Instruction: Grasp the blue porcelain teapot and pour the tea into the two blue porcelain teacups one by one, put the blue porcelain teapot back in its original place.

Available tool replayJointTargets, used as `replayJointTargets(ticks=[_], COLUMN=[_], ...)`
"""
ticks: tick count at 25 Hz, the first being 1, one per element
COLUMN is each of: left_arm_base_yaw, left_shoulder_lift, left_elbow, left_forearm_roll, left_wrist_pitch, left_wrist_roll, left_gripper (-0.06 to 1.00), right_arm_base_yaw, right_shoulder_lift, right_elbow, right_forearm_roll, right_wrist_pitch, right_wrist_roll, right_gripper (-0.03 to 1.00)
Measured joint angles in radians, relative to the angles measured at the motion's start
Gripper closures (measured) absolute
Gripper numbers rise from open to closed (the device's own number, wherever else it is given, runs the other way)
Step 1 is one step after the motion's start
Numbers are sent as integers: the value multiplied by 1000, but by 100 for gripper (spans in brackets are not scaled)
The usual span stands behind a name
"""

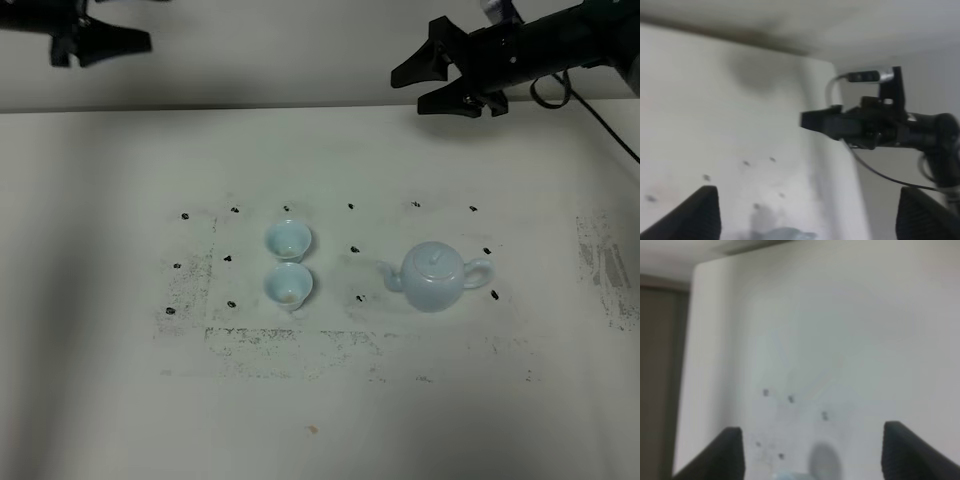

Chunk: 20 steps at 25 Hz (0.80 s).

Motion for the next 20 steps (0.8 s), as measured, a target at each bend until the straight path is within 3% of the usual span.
replayJointTargets(ticks=[7, 10, 15, 20], left_arm_base_yaw=[4, -3, -6, -58], left_shoulder_lift=[-413, -613, -898, -1128], left_elbow=[32, 157, 469, 771], left_forearm_roll=[417, 527, 595, 643], left_wrist_pitch=[2, 2, 2, -44], left_wrist_roll=[-92, -99, -74, -30], left_gripper=[26, 26, 26, 26], right_arm_base_yaw=[-12, -12, -13, -13], right_shoulder_lift=[-57, -60, -63, -63], right_elbow=[0, 0, 0, 0], right_forearm_roll=[-95, -107, -110, -109], right_wrist_pitch=[0, 1, 1, 1], right_wrist_roll=[3, 3, 3, 3], right_gripper=[41, 41, 41, 41])
